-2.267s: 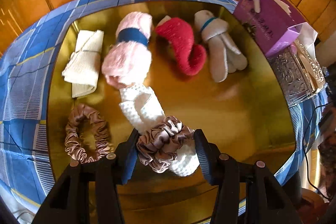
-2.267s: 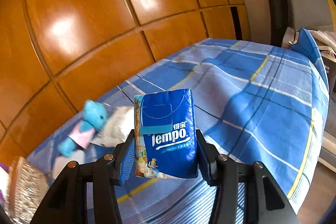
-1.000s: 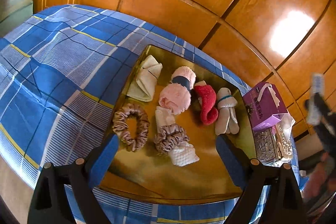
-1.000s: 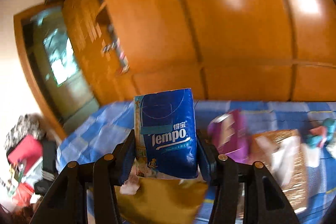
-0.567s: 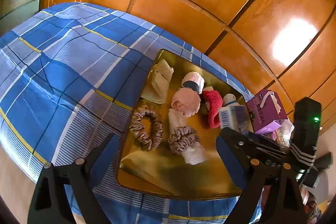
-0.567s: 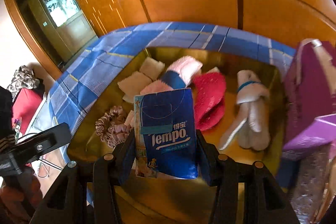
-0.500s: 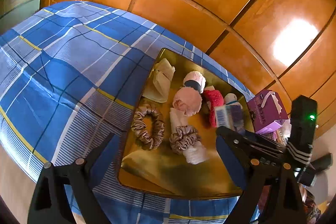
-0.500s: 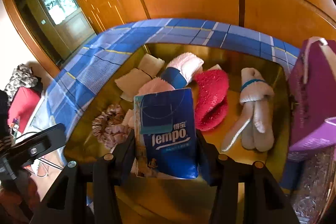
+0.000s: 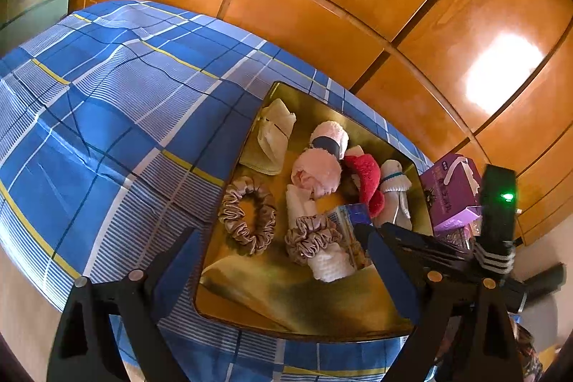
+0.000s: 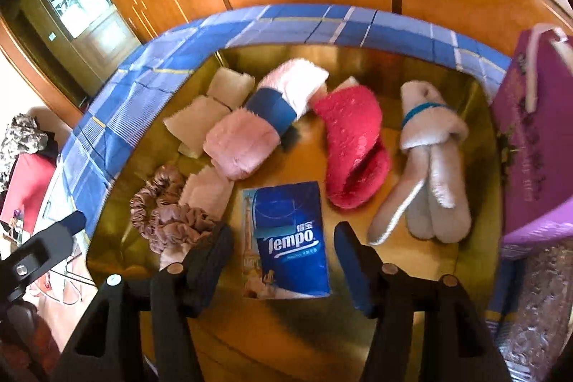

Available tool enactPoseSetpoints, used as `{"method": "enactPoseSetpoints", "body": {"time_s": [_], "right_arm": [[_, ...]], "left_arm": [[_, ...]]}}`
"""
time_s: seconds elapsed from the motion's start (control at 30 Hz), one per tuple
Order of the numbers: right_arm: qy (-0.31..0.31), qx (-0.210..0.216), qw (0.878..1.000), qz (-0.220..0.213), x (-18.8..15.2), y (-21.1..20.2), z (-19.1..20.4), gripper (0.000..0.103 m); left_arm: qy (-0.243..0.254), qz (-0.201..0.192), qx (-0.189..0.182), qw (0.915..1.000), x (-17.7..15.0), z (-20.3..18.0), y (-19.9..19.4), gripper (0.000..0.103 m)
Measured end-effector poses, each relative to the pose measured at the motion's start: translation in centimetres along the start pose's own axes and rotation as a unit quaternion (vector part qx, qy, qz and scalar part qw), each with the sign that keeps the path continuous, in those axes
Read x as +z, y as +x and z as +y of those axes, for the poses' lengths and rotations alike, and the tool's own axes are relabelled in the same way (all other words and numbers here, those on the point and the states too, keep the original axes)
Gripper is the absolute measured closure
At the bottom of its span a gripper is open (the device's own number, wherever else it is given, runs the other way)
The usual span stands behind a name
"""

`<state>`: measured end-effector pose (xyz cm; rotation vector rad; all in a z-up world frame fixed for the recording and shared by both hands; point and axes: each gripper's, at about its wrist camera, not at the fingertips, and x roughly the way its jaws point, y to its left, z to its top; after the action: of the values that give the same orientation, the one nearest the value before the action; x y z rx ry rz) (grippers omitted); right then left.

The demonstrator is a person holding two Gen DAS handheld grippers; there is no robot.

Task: Organize soft objects
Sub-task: 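Carry the blue Tempo tissue pack into the gold tray and open the right tool, then grasp the white printed wipes packet on the bed with the right tool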

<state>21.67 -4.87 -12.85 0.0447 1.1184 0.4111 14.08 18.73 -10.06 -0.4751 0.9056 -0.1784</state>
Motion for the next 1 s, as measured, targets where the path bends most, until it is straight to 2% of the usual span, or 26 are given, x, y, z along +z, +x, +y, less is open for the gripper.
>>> {"method": "enactPoseSetpoints", "body": {"time_s": [0.17, 0.37, 0.5, 0.73, 0.87, 1.0], "right_arm": [[-0.007, 0.021, 0.999, -0.04, -0.6, -4.5, 0.2, 0.042], [-0.014, 0.041, 0.992, -0.122, -1.2, -11.5, -0.1, 0.042], [0.002, 0.039, 0.984, -0.175, -1.8, -15.7, -1.6, 0.042], [0.075, 0.002, 0.965, -0.253, -4.0, -21.4, -7.5, 0.042], [0.146, -0.04, 0.943, -0.295, -6.4, -23.9, -13.2, 0.042], [0.234, -0.09, 0.922, -0.297, -9.1, -25.0, -19.9, 0.042]], "left_arm": [[0.008, 0.006, -0.005, 0.9999, -0.3, -1.1, 0.3, 0.008], [0.029, 0.012, -0.025, 0.9992, -0.7, -3.6, 0.7, 0.007], [0.05, 0.021, -0.038, 0.9978, -1.1, -5.6, 1.2, 0.007], [0.085, 0.037, -0.065, 0.9936, -1.7, -9.4, 1.5, 0.006], [0.106, 0.04, -0.084, 0.99, -1.9, -12.0, 1.7, 0.004], [0.134, 0.047, -0.097, 0.9851, -2.4, -14.7, 1.8, 0.003]]}}
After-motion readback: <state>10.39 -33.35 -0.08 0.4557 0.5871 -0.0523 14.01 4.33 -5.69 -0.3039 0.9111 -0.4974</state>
